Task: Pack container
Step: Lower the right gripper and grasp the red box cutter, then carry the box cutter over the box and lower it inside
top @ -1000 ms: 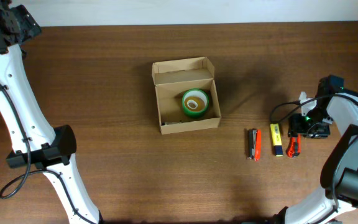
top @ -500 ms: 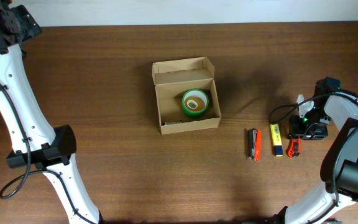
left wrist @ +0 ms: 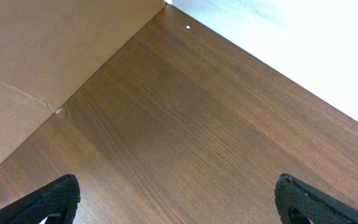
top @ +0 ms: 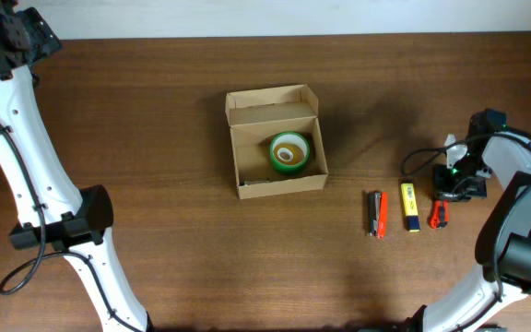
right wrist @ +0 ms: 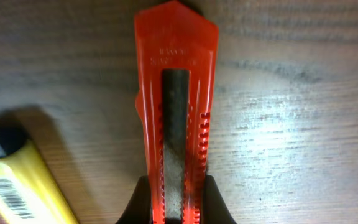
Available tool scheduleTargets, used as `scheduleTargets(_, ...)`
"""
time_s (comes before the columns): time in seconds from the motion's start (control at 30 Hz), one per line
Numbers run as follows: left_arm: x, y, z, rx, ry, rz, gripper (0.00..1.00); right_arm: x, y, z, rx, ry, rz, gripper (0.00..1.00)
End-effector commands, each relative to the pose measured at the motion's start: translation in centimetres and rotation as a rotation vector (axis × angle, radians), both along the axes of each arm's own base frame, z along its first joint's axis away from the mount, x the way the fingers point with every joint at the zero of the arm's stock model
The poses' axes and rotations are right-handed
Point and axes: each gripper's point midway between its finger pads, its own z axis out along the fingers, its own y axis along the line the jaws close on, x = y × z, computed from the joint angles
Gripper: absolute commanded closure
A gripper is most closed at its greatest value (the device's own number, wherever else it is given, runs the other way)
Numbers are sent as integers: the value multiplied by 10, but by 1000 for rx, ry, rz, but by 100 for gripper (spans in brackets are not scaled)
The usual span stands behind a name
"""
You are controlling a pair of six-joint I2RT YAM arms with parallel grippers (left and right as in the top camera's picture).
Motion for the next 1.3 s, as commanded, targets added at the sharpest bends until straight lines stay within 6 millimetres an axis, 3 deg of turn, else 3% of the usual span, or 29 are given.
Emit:
scheduleTargets(0.0,-8,3,14,25,-21,3,0,32,4,28,51,-81,-25,96)
scheduleTargets(0.2,-8,3,14,25,-21,3,0,89,2,118,12,-251,28,96)
scheduleTargets(0.3,-8,3,14,25,-21,3,0,120,20,178,-34,-381,185,96)
scheduleTargets(0.43,-8,3,14,25,-21,3,0,141,68,243,-83,-516,461,96)
scheduleTargets(0.47,-8,3,14,25,-21,3,0,143,94,260,-79,-555,581,96)
scheduleTargets(0.57,-8,3,14,25,-21,3,0,136,159,281,-56,-600,875,96)
scheduleTargets(0.67,-8,3,14,25,-21,3,0,119,223,279,-34,-588,1148,96)
scheduleTargets(0.77,-8,3,14,25,-21,3,0,98,279,264,-12,-535,1407,96)
scheduleTargets(0.9,-8,3,14,25,-21,3,0,79,328,238,14,-457,1594,97)
scheduleTargets(1.03,-8,3,14,25,-21,3,0,73,354,207,55,-380,1661,96)
scheduleTargets(1.27,-8,3,14,25,-21,3,0,77,360,162,94,-265,1670,97)
